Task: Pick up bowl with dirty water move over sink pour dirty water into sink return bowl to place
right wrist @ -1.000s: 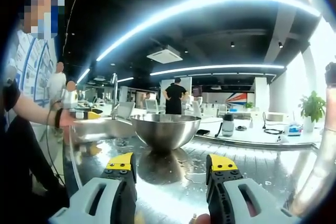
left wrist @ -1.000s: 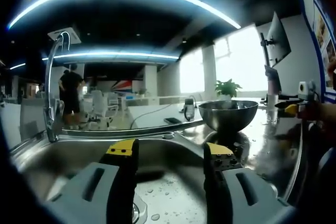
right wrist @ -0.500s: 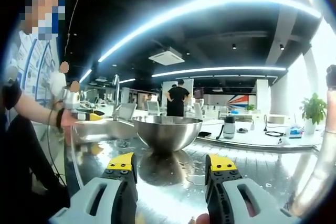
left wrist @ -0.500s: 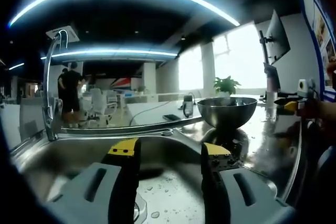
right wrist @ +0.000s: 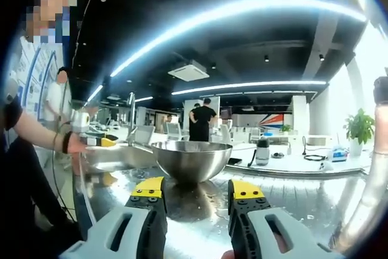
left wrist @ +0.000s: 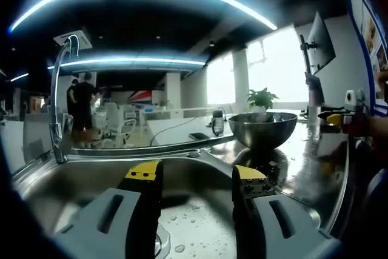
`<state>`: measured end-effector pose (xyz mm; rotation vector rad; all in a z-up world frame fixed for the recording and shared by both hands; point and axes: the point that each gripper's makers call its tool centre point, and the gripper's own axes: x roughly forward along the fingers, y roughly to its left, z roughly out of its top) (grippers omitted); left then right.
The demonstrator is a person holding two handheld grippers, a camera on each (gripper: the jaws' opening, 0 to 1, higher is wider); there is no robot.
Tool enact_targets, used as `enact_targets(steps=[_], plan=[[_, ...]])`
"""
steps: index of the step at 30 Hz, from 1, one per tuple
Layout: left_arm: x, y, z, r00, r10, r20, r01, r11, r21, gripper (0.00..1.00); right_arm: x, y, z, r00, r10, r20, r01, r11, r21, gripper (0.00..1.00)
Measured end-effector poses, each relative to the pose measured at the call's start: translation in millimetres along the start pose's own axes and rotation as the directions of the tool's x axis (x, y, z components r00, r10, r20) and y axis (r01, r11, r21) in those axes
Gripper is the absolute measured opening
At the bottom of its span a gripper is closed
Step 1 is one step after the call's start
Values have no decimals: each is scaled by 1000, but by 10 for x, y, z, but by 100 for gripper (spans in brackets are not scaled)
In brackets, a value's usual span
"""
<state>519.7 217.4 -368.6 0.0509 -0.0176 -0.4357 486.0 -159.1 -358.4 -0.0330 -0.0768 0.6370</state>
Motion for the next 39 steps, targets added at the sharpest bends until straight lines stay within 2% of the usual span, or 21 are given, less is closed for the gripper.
enact_targets(steps=[9, 11, 13, 15, 16, 17, 18, 22, 24, 27, 30, 34, 39], plan=[[8, -7, 1, 1000, -8, 4, 8, 1000, 2, 45, 18, 48, -42, 999, 21, -45, -22, 1000, -18, 34], [10, -7, -2, 1000, -11, 3, 11, 1000, 2, 45, -5, -61, 14, 1000, -20, -17, 20, 999, 25, 33], [-3, 33, -13, 1000, -9, 1, 9, 1000, 5, 45, -20, -103, 57, 1000, -27, 2, 27, 998, 63, 31], [-11, 35, -16, 1000, -6, -1, 6, 1000, 8, 45, -38, -150, 98, 999, -36, 10, 35, 997, 76, 24], [-11, 35, -14, 1000, -5, 0, 5, 1000, 8, 45, -51, -167, 168, 998, -47, 35, 45, 996, 73, 20], [-11, 37, -15, 1000, -4, -1, 4, 1000, 8, 45, -64, -184, 245, 998, -52, 46, 53, 998, -13, 18], [-10, 39, -18, 1000, -2, -3, 2, 1000, 10, 45, -72, -175, 315, 998, -53, 46, 55, 997, -46, 17], [-4, 15, -19, 1000, -6, -5, 6, 1000, 16, 45, -28, -176, 435, 999, -21, 24, 22, 1000, -7, 22], [1, 1, -23, 1000, -8, -8, 8, 1000, 19, 45, -1, -143, 428, 1000, -2, -3, 2, 1000, -6, 23], [-15, -26, -25, 1000, -7, -10, 7, 1000, 22, 45, 17, -64, 434, 1000, 21, -10, -21, 999, -28, 23], [-33, -52, -11, 1000, -8, -4, 9, 1000, 22, 45, 49, -32, 349, 998, 37, -51, -39, 999, -37, 23], [-47, -77, -1, 1000, -5, -1, 5, 1000, 17, 45, 75, -92, 277, 996, 32, -80, -33, 999, -18, 25], [-46, -94, 3, 1000, -5, 3, 5, 1000, 14, 45, 102, -129, 292, 997, 26, -77, -24, 999, 22, 25]])
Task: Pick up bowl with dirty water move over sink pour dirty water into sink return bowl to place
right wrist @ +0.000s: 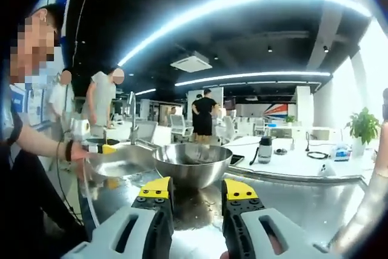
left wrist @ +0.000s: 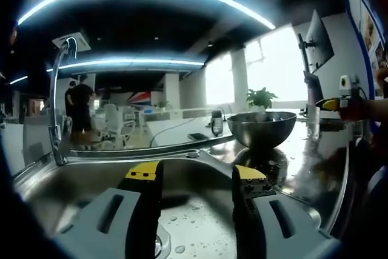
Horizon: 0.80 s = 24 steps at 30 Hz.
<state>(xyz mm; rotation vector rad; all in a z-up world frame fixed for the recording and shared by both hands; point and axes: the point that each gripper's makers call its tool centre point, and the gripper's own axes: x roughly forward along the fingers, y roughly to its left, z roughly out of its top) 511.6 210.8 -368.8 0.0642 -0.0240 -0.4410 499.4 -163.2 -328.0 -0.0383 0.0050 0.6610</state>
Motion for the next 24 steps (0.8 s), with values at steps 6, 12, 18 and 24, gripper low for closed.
enact_targets(steps=[6, 12, 18, 24], plan=[[0, -68, -7, 1000, -21, -3, 21, 1000, 4, 45, 95, -82, 112, 1000, -17, 0, 17, 999, 48, 25], [0, -82, 17, 999, -37, 12, 37, 999, -4, 45, 228, -75, 222, 1000, -6, -14, 8, 995, 98, 22], [6, -90, 0, 999, -39, 3, 39, 999, -1, 46, 329, -94, 277, 999, -18, -38, 21, 995, 94, 19], [9, -74, -9, 999, -37, -1, 37, 999, -1, 46, 420, -108, 308, 998, -23, -62, 29, 995, 98, 23]])
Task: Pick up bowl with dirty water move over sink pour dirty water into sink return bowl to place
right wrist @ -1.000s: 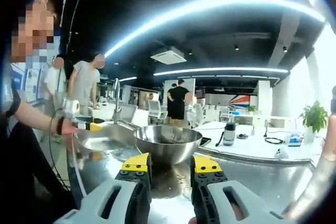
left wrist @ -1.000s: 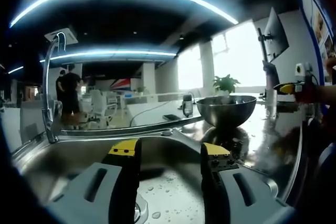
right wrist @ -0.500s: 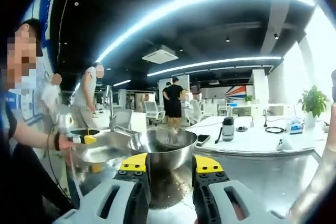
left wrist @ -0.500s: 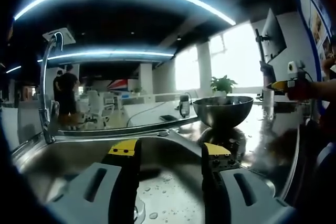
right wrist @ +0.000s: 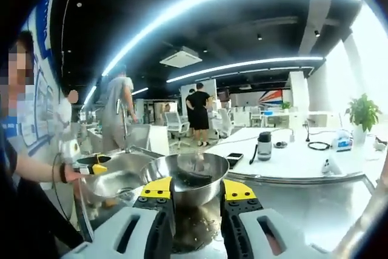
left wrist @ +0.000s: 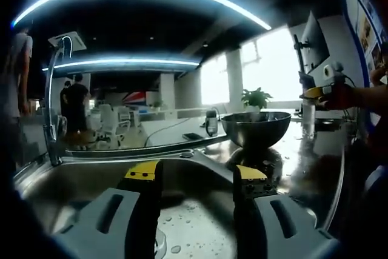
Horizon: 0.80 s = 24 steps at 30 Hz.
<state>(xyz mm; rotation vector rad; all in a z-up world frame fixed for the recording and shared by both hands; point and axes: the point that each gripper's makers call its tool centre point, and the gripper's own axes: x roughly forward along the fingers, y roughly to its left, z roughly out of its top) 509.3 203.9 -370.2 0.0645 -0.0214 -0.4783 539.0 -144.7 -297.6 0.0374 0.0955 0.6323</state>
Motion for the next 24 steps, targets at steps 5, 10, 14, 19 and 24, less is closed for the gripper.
enact_targets(steps=[5, 10, 14, 19, 24], plan=[[3, -15, -7, 1000, -5, -4, 5, 1000, 5, 46, 72, -39, 47, 1000, -15, -19, 16, 998, 62, 23], [3, -8, -4, 1000, -4, -3, 4, 1000, 4, 46, 168, -99, 36, 998, -23, -55, 28, 995, 100, 21], [-5, 14, 15, 1000, -9, 6, 10, 1000, -23, 46, 240, -105, 32, 997, -25, -79, 30, 997, 68, 20], [1, -20, -10, 1000, -16, -7, 16, 1000, -4, 45, 298, -30, 50, 995, -8, -100, 6, 1000, -26, 20], [-4, -20, -4, 1000, -19, -5, 19, 1000, -4, 45, 352, -5, 63, 994, 1, -111, -3, 1000, -16, 23]])
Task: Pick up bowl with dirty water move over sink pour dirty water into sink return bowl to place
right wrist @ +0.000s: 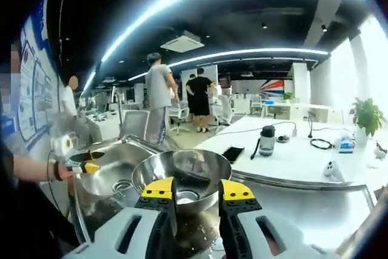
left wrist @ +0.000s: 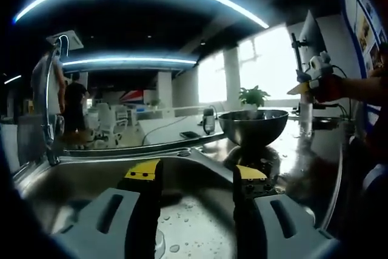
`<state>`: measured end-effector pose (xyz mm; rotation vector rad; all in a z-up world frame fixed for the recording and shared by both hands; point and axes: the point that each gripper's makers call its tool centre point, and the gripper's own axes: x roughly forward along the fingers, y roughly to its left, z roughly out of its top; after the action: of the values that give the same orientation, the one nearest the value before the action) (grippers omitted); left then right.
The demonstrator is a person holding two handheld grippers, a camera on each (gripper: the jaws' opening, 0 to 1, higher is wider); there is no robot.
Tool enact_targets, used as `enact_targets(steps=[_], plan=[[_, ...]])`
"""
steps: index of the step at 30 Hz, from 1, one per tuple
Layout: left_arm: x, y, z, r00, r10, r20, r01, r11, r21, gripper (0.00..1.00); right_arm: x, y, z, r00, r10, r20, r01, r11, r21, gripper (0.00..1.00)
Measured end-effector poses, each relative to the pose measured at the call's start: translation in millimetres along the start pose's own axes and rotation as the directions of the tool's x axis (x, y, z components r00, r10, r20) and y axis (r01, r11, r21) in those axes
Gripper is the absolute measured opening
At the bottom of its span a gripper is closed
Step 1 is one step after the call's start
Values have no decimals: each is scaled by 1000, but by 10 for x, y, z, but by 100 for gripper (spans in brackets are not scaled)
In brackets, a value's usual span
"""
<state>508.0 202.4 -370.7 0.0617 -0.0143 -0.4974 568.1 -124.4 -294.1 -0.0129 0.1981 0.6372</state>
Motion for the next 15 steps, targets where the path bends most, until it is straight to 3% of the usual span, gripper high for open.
enact_targets(steps=[9, 12, 15], plan=[[1, 43, -7, 1000, 0, 1, 0, 1000, -3, 45, 133, -48, 15, 999, -18, -32, 17, 1000, -10, 23], [1, 41, -8, 1000, -2, 0, 2, 1000, -1, 45, 177, -20, 21, 999, 5, -36, -2, 997, 74, 23], [-3, 57, -13, 1000, -1, -2, 1, 1000, -1, 45, 220, -35, 22, 999, -6, -46, 9, 998, 63, 23]])
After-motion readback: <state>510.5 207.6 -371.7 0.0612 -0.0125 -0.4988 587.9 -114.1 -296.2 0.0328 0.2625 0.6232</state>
